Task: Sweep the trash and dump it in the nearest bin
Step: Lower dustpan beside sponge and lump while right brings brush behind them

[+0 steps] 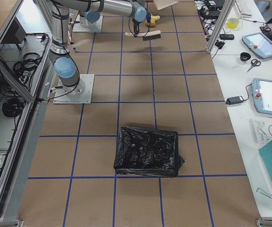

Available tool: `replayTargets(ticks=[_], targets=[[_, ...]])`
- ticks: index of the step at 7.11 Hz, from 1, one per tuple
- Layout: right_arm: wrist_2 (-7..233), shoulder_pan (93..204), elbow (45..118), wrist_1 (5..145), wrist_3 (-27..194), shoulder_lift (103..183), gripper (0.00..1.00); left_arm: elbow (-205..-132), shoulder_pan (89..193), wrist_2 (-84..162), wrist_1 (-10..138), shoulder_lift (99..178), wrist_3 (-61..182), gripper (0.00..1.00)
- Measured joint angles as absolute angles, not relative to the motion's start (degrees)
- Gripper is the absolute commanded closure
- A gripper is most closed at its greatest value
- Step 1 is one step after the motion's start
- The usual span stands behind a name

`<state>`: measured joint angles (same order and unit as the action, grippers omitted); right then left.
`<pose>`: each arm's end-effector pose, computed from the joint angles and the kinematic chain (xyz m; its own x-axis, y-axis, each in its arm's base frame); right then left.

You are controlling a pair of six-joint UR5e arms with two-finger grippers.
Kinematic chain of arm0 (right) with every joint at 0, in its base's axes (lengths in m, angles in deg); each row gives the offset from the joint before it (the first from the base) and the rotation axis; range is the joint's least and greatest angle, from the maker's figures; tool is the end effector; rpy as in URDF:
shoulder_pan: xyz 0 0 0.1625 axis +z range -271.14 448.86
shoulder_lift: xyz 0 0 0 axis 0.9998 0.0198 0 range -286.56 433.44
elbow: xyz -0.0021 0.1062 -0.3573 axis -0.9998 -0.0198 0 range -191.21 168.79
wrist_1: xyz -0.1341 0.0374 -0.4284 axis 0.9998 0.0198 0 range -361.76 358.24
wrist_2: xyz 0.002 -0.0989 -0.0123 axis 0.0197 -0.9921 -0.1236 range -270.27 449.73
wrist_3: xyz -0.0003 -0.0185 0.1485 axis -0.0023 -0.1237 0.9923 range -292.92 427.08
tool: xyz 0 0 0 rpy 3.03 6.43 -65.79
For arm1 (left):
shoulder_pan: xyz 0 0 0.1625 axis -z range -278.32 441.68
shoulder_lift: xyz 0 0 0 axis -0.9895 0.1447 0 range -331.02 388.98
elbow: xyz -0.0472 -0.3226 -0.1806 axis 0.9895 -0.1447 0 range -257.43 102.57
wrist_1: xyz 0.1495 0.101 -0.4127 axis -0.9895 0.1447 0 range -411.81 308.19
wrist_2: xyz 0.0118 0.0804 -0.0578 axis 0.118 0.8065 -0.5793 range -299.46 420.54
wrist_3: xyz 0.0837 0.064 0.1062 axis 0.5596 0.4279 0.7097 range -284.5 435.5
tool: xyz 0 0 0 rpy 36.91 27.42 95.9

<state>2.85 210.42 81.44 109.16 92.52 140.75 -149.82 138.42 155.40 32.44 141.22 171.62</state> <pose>0.4452 -0.4547 0.1655 -0.9945 -0.1036 -0.0159 -0.1047 0.9901 0.0930 0.2679 -0.6285 0.3257 -0.4564 0.8897 -0.0103 0.8860 0.4555 0.0864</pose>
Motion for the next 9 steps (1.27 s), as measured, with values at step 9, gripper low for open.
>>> replayTargets(ticks=[9], targets=[[9.6, 219.7, 60.8, 106.8, 112.6, 123.4, 1.00, -163.9, 133.3, 151.5, 20.4, 142.9, 208.4, 1.00]])
